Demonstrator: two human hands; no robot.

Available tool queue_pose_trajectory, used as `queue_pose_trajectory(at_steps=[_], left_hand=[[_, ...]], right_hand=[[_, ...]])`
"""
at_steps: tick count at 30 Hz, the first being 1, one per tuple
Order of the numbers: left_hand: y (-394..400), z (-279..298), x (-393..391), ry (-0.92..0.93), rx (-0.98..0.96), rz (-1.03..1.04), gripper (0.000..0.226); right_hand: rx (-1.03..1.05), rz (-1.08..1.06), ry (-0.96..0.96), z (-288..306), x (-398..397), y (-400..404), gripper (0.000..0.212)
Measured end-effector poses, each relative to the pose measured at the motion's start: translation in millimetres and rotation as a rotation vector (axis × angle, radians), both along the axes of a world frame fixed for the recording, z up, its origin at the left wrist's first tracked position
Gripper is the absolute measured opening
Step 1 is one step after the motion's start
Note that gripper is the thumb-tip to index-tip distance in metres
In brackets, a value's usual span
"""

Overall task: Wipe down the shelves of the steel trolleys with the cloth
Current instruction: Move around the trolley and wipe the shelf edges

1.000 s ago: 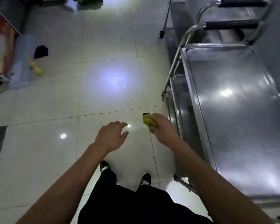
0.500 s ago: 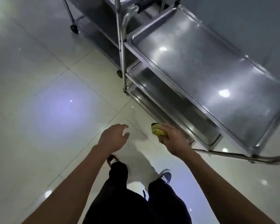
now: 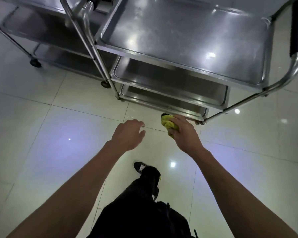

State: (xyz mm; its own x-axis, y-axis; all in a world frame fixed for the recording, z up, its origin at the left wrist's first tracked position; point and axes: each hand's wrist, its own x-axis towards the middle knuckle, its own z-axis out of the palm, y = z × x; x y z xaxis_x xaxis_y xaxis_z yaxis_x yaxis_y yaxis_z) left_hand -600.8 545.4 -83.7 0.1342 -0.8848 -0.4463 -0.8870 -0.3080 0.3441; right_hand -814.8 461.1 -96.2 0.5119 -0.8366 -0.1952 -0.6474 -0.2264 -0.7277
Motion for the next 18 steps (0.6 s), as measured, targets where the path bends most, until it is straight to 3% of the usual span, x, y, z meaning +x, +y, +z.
queue_pose_trajectory(at_steps=[10, 18], left_hand=[[60.6, -1.7, 58.9, -0.056, 0.055, -0.082, 0.044], [32.4, -77.5, 183.4, 0.030, 0.145, -0.152, 0.043]], right_hand=[[0.124, -0.102, 0.006, -16.4, 35.0, 71.5, 0.031], [0.220, -0.303, 0.029, -73.4, 131.3, 71.0, 0.043]])
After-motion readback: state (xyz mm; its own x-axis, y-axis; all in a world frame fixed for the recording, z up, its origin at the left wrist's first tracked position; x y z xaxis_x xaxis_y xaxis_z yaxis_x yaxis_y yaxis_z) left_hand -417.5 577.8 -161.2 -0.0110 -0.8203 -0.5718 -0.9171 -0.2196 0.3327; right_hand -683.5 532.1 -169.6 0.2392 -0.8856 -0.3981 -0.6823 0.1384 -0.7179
